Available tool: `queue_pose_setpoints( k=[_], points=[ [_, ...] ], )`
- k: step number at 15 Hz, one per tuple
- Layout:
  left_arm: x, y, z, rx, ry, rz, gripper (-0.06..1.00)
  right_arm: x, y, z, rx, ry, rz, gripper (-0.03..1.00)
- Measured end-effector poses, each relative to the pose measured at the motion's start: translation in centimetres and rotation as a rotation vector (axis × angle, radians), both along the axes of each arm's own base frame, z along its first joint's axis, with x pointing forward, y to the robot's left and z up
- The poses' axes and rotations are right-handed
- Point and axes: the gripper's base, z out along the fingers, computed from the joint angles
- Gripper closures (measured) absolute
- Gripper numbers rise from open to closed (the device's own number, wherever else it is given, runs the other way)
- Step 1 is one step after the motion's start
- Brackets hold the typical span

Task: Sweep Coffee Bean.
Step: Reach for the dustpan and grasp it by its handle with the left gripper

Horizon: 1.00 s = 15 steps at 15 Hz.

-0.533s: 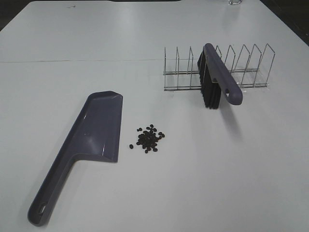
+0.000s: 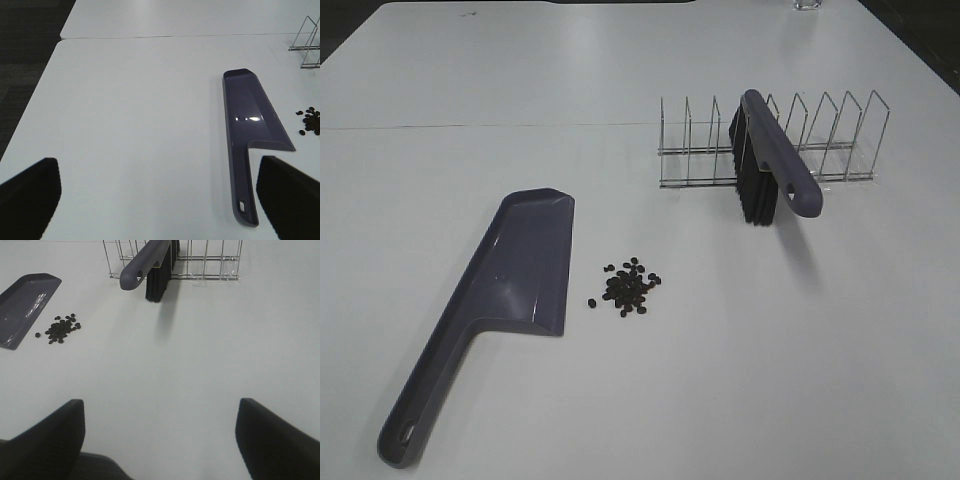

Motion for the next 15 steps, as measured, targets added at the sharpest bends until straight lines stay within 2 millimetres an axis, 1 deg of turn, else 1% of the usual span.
queue_pose_setpoints(
  k=[15],
  points=[
    [0.0, 0.01, 0.0, 0.001, 0.0, 0.001, -0.05, 0.0, 0.0, 0.0, 0.0, 0.0, 0.0, 0.24]
  ],
)
